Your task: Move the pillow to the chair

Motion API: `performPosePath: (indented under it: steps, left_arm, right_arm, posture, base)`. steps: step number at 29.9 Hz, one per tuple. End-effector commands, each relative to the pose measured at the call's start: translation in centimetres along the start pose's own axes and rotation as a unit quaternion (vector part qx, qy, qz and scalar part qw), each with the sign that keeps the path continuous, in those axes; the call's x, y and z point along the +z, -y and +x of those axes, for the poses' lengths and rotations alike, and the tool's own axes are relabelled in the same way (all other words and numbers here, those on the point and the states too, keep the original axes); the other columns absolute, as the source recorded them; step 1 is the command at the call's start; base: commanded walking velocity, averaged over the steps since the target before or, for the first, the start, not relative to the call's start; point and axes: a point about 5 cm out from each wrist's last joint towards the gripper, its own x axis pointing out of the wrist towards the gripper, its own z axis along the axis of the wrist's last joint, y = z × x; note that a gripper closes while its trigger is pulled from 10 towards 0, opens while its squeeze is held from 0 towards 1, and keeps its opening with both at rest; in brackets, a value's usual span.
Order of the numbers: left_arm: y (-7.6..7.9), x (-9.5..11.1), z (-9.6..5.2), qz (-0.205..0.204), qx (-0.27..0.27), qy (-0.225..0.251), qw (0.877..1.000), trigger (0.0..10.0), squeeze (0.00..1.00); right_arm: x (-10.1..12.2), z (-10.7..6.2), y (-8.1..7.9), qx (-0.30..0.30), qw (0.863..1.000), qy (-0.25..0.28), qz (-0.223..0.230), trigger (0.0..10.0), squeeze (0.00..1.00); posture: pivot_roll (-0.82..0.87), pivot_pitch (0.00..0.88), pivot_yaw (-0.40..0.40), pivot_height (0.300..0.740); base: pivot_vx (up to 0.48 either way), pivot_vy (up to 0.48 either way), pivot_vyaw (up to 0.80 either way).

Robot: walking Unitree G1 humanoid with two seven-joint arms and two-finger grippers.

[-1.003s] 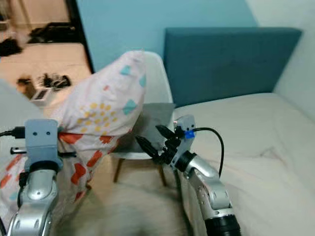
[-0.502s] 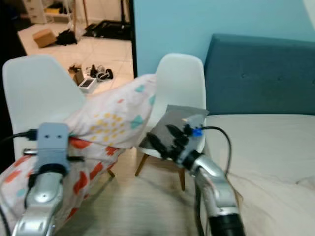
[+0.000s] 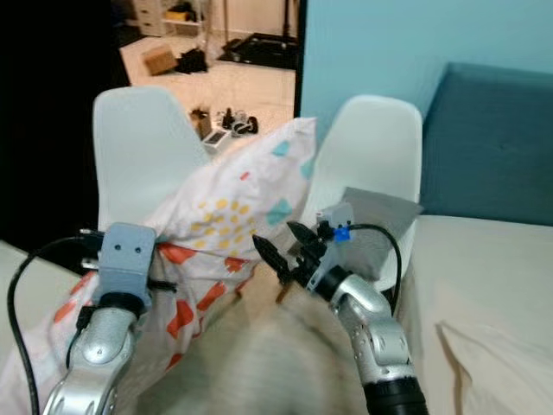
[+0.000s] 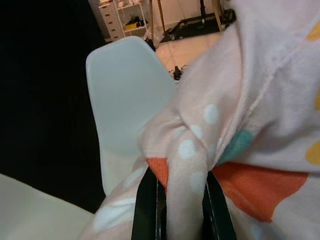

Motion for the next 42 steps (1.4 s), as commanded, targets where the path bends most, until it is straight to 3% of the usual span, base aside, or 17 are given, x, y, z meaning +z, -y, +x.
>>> performPosePath:
  steps: [1,20,34,42]
  left_arm:
    - [-0.5,1.2,0.2,-0.001,0.01,0.041,0.999,10.0,0.0]
    - [2.1,-0.5,-1.2,-0.013,-0.059,0.016,0.998,10.0,0.0]
    - [2.3,-0.5,-1.2,-0.009,-0.068,0.016,0.998,10.0,0.0]
    - [2.2,-0.3,-1.1,-0.009,-0.07,0.025,0.997,10.0,0.0]
  right_arm:
    - [-0.1,0.1,0.0,-0.008,1.0,0.002,0.001,10.0,0.0]
    - [-0.5,-0.6,1.1,-0.054,0.999,-0.004,0.006,10.0,0.0]
    - [-0.3,-0.6,1.0,-0.051,0.999,0.002,0.016,10.0,0.0]
    - [-0.1,-0.5,0.6,-0.036,0.999,0.014,0.013,10.0,0.0]
  posture:
    - [0.0,0.0,-0.065,0.735]
    - [-0.02,0.0,-0.069,0.735]
    - [-0.01,0.0,-0.069,0.735]
    - [-0.01,0.0,-0.07,0.735]
  base:
    - [0.0,0.0,0.0]
    - [0.0,0.0,0.0]
    - [0.0,0.0,0.0]
    - [0.0,0.0,0.78]
